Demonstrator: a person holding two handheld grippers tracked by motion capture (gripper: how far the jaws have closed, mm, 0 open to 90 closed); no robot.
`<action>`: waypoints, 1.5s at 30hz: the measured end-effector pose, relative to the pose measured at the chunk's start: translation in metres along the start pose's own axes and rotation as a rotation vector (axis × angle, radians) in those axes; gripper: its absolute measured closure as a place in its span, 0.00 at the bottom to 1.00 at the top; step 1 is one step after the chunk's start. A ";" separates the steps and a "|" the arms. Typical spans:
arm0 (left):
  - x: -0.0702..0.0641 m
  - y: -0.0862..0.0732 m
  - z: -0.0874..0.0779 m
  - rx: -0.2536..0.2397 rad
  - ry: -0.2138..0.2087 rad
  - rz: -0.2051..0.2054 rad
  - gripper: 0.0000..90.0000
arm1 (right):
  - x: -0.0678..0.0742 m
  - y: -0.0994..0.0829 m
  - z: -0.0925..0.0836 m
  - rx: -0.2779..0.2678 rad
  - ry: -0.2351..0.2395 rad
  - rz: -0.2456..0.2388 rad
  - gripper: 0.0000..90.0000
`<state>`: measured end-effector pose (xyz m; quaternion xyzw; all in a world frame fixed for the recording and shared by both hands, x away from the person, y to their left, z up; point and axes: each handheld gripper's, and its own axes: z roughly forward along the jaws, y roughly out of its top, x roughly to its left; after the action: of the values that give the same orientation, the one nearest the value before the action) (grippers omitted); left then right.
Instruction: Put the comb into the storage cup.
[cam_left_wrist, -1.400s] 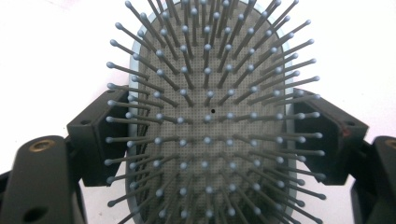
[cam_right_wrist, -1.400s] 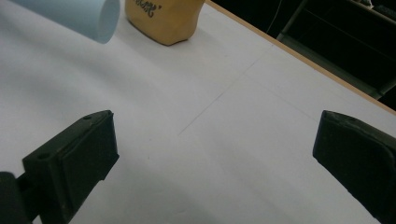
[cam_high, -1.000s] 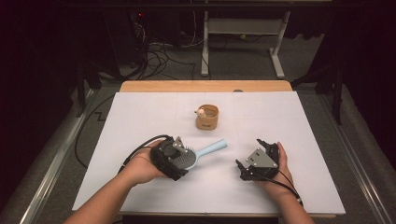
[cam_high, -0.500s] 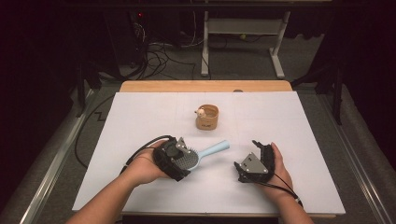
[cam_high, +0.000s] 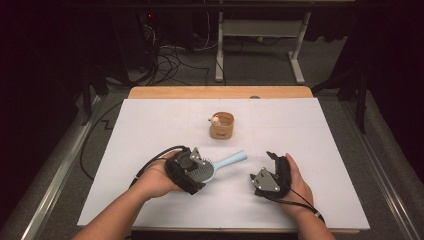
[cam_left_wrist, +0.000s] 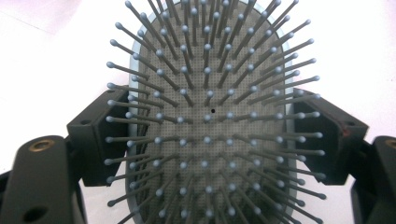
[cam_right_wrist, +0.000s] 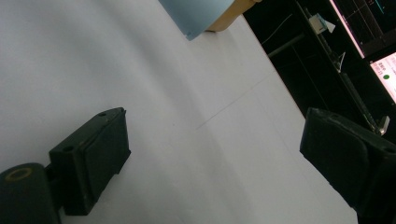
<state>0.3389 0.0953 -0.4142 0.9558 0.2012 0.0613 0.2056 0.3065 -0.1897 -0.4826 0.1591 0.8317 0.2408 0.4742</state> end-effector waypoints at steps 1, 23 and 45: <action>0.000 0.000 0.000 0.000 -0.001 -0.001 0.23 | 0.000 0.000 -0.001 -0.002 0.002 -0.007 0.13; -0.004 0.007 0.007 -0.001 -0.013 0.005 0.23 | 0.016 0.014 -0.002 -0.030 -0.069 -0.187 0.22; -0.006 0.009 0.010 0.006 -0.015 0.004 0.23 | 0.033 0.025 -0.001 -0.041 -0.124 -0.367 0.32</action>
<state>0.3392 0.0814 -0.4195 0.9573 0.1976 0.0537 0.2041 0.2901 -0.1528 -0.4913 0.0095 0.8109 0.1568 0.5637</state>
